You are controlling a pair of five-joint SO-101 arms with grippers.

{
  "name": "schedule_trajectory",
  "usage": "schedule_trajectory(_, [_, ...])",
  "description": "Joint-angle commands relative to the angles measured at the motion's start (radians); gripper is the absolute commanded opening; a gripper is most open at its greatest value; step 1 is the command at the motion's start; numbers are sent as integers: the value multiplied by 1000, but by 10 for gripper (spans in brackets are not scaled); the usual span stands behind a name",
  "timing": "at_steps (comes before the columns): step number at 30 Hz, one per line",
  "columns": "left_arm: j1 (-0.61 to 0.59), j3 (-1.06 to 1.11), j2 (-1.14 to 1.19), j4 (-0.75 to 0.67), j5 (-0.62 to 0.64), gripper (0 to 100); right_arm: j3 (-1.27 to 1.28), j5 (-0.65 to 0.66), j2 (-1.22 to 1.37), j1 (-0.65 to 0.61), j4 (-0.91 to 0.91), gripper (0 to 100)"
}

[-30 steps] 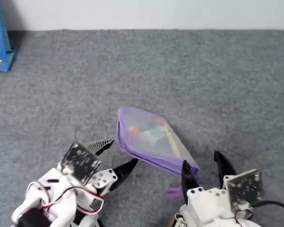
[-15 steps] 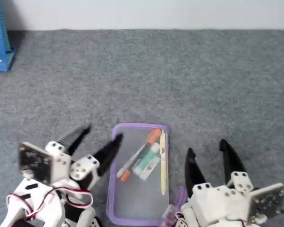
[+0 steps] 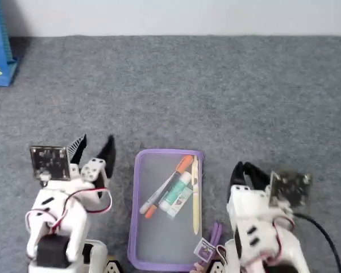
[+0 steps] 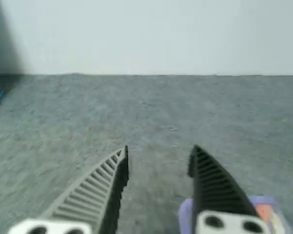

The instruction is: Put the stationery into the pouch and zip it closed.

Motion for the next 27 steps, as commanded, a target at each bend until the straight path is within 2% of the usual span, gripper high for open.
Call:
schedule_trajectory(1, [-34,119,-5,-186,-83,67,144,46,1,62,-137,8])
schedule_trajectory(7, [-35,340,-5,-385,-199,21,359,94,1,73,-288,9])
schedule_trajectory(11, [-35,432,3,-442,-232,23,459,86,1,74,-357,9])
schedule_trajectory(17, [-41,430,3,-388,-242,23,589,86,1,74,-444,9])
schedule_trajectory(27, [-41,430,-3,-209,-242,23,588,86,1,76,-329,9])
